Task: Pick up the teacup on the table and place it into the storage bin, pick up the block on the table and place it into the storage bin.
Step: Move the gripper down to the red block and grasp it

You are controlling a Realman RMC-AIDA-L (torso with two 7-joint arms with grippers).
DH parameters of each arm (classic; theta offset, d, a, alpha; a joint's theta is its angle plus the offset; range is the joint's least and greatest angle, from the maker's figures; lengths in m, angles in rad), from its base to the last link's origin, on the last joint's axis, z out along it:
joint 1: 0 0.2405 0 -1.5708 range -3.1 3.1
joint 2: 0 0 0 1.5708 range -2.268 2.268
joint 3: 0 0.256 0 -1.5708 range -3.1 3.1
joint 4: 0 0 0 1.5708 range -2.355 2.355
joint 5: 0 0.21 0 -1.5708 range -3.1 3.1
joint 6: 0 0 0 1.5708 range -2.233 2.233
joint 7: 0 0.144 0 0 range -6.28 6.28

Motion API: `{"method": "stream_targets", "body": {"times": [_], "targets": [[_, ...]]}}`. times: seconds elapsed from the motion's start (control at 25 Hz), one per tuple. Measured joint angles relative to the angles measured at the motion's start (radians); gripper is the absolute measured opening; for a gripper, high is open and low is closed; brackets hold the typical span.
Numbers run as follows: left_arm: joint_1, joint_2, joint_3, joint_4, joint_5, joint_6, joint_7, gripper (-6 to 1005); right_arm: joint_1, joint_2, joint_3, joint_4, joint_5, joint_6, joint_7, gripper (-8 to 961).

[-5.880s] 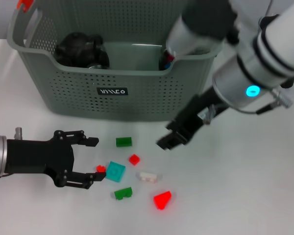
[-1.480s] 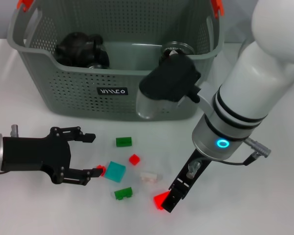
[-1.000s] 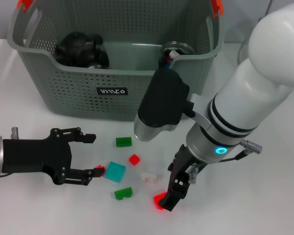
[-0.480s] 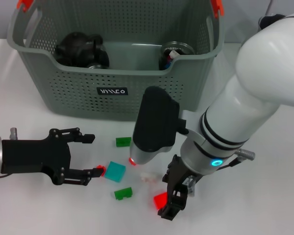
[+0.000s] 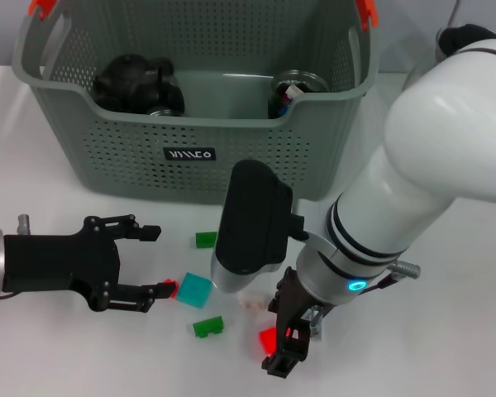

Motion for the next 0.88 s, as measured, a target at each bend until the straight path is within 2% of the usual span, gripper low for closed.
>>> {"method": "stream_targets", "body": {"times": [0.32, 0.44, 0.64, 0.88], "targets": [[0.001, 0.000, 0.000, 0.000, 0.000, 0.000, 0.000, 846, 0.001, 0.001, -0.010, 0.019, 0.000, 0.005, 0.001, 796], [0.001, 0.000, 0.000, 0.000, 0.000, 0.000, 0.000, 846, 0.001, 0.001, -0.011, 0.020, 0.000, 0.007, 0.002, 582], [0.001, 0.000, 0.000, 0.000, 0.000, 0.000, 0.000, 846, 0.001, 0.002, -0.015, 0.020, -0.001, 0.021, 0.011, 547], [0.000, 0.000, 0.000, 0.000, 0.000, -0.001, 0.000, 846, 0.003, 0.003, -0.024, 0.020, 0.000, 0.029, 0.011, 548]]}}
